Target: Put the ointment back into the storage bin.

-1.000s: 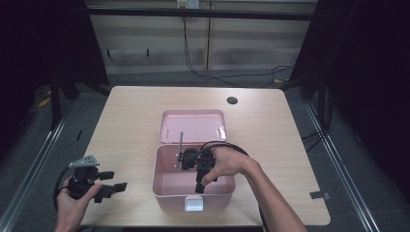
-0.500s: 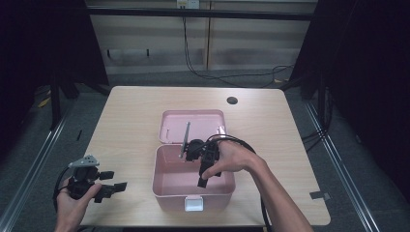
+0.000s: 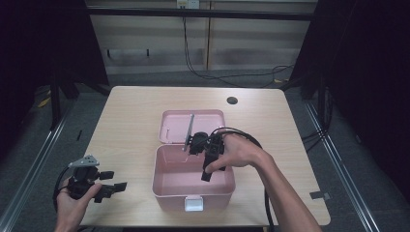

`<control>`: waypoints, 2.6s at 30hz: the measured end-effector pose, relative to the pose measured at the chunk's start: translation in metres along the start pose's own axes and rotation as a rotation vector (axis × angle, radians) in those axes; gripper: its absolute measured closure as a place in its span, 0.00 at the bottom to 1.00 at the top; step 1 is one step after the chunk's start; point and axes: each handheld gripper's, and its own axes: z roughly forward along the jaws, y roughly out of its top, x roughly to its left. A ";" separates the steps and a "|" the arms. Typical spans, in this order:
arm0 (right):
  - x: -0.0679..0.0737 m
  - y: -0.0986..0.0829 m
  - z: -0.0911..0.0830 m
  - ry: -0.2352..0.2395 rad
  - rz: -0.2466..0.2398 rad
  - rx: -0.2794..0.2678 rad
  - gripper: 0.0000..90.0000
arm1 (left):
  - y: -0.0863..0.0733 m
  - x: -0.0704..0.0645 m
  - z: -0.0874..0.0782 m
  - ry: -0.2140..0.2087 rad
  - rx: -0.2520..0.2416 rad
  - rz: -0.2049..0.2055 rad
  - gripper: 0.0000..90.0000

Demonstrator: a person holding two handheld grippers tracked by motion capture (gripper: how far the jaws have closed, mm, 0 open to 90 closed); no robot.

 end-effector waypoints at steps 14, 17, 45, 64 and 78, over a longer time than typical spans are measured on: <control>-0.001 -0.017 -0.025 -0.037 0.067 -0.055 0.47 | 0.000 -0.001 0.000 0.002 0.003 0.004 0.25; -0.001 -0.023 -0.026 -0.058 0.081 -0.057 0.47 | 0.000 0.000 0.000 0.004 0.001 0.002 0.25; -0.012 -0.110 -0.060 -0.146 0.348 -0.195 0.49 | 0.000 -0.001 0.001 0.005 0.005 0.001 0.25; -0.024 -0.154 -0.018 -0.114 0.488 -0.182 0.50 | 0.000 -0.001 0.002 0.001 0.013 -0.001 0.25; -0.032 -0.183 0.033 -0.099 0.600 -0.186 0.44 | 0.000 -0.001 0.002 0.006 0.014 0.002 0.25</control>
